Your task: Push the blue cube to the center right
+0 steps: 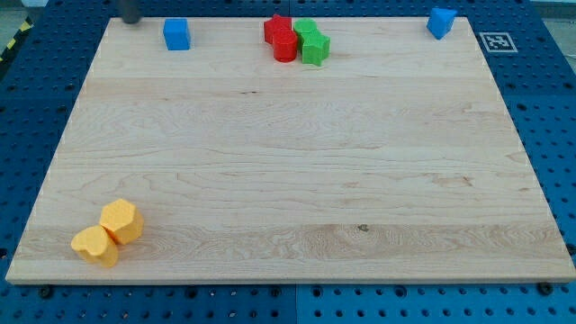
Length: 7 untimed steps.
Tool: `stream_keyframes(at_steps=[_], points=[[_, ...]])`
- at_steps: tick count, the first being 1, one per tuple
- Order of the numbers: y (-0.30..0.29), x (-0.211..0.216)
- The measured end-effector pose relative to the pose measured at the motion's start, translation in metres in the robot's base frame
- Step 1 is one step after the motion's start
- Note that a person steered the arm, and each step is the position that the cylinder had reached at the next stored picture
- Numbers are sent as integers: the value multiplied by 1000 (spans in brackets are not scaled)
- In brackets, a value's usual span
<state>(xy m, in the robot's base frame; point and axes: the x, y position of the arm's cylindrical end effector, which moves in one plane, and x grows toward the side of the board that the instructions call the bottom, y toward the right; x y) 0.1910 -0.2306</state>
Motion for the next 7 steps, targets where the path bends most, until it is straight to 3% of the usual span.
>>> stream_keyframes(at_steps=[4,7], points=[[52,23],[74,71]])
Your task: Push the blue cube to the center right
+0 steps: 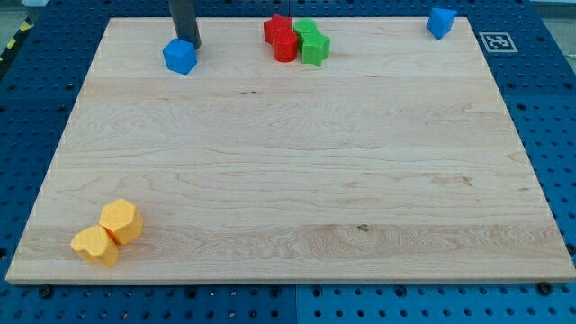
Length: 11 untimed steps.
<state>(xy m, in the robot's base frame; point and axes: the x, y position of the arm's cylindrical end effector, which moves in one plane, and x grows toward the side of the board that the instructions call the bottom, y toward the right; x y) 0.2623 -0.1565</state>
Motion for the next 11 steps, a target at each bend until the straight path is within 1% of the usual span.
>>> stream_keyframes(at_steps=[2,3,4,5,6,9,11], points=[[-13,20],[-13,40],[-14,46],[-32,46],[-61,46],[-66,79],[-58,81]])
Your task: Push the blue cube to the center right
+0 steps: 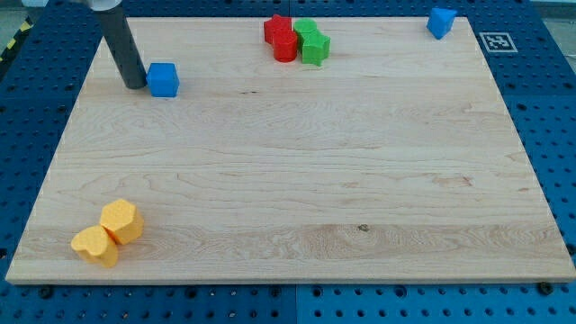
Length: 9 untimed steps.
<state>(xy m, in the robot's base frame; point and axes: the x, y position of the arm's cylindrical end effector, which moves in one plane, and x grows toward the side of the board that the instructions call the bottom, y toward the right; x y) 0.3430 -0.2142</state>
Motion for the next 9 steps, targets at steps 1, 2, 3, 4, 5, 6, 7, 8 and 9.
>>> stream_keyframes(at_steps=[1,2,3,4,5,6,7,8,9], points=[[46,0],[92,0],[136,0],[190,0],[248,0],[300,0],[348,4],[380,5],[380,13]])
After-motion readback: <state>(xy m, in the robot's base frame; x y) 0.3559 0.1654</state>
